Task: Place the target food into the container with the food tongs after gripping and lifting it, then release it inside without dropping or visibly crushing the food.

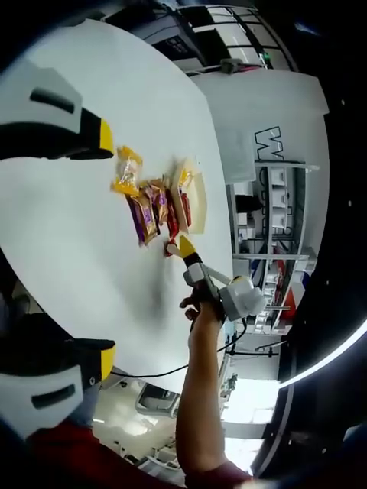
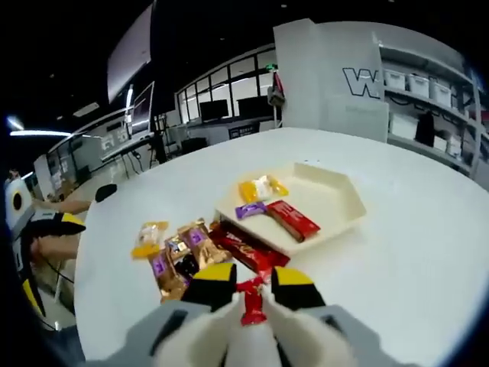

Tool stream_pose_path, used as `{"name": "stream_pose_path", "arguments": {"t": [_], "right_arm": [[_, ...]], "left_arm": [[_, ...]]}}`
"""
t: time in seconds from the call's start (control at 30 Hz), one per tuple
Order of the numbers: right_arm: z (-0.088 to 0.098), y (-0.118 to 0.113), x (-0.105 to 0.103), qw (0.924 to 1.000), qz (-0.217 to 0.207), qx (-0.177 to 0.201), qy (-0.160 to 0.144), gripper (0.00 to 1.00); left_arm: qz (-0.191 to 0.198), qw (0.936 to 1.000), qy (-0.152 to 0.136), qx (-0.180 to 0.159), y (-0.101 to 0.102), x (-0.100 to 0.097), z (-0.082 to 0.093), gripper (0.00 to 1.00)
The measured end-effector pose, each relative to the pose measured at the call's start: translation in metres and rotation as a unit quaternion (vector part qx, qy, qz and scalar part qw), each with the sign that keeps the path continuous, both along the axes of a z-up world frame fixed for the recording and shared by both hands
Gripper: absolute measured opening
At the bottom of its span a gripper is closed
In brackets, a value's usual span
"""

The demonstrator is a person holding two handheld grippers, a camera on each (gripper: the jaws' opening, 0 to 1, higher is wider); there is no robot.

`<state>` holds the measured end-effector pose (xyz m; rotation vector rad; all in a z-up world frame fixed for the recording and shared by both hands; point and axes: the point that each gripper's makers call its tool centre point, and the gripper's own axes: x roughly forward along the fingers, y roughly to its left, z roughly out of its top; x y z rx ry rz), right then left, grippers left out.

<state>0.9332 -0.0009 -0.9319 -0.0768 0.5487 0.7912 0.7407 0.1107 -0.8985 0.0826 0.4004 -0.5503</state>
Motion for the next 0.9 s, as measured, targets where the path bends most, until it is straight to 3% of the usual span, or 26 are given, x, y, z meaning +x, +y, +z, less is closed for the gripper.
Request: {"name": "stream_pose_path", "arguments": {"t": [0.2, 0.27, 0.3, 0.63, 0.9], "right_arm": [[0.008, -0.005, -0.003, 0.9999, -0.008, 0.008, -0.001, 0.13], [0.015, -0.007, -0.004, 0.9998, -0.011, 0.018, -0.002, 0.13], [0.022, -0.010, -0.001, 0.9994, -0.019, 0.022, -0.018, 0.13], [0.057, -0.015, 0.010, 0.9974, -0.035, 0.056, -0.029, 0.14], [0.077, -0.012, 0.017, 0.9969, -0.031, 0.054, -0.049, 0.14]], "left_arm": [[0.001, 1.0000, -0.003, 0.001, 0.002, -0.001, 0.003, 0.95], [0.002, 1.0000, -0.006, -0.003, 0.002, -0.002, 0.006, 0.95], [0.002, 1.0000, -0.007, -0.003, 0.002, -0.002, 0.007, 0.95], [0.007, 0.9999, -0.008, -0.005, 0.007, -0.004, 0.002, 0.95], [0.014, 0.9998, -0.010, -0.010, 0.011, -0.004, 0.003, 0.95]]}}
